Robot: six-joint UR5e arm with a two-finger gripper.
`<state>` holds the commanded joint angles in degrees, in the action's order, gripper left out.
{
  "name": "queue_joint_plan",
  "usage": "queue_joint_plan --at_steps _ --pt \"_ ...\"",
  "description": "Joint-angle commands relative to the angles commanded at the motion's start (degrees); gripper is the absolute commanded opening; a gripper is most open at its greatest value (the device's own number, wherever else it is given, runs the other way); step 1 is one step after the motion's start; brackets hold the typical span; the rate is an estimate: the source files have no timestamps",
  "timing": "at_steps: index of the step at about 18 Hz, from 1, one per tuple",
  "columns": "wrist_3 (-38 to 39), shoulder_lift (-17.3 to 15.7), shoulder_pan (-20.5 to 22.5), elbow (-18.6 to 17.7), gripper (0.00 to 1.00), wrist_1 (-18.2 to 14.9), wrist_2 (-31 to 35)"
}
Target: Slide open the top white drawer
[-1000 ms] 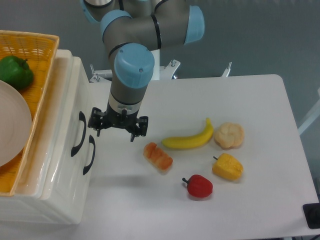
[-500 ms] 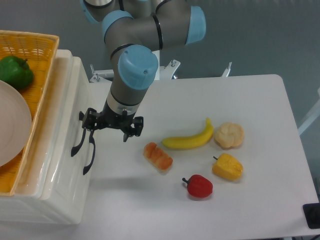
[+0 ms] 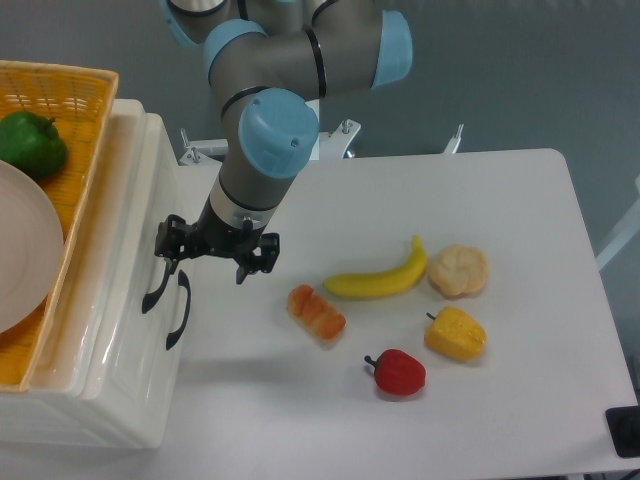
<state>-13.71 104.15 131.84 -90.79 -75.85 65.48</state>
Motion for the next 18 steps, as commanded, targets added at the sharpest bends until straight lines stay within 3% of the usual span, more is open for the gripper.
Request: queue_joint_plan --at_steps 18 --pt "0.09 0.18 -1.05 -0.44 1.00 -0.44 -0.09"
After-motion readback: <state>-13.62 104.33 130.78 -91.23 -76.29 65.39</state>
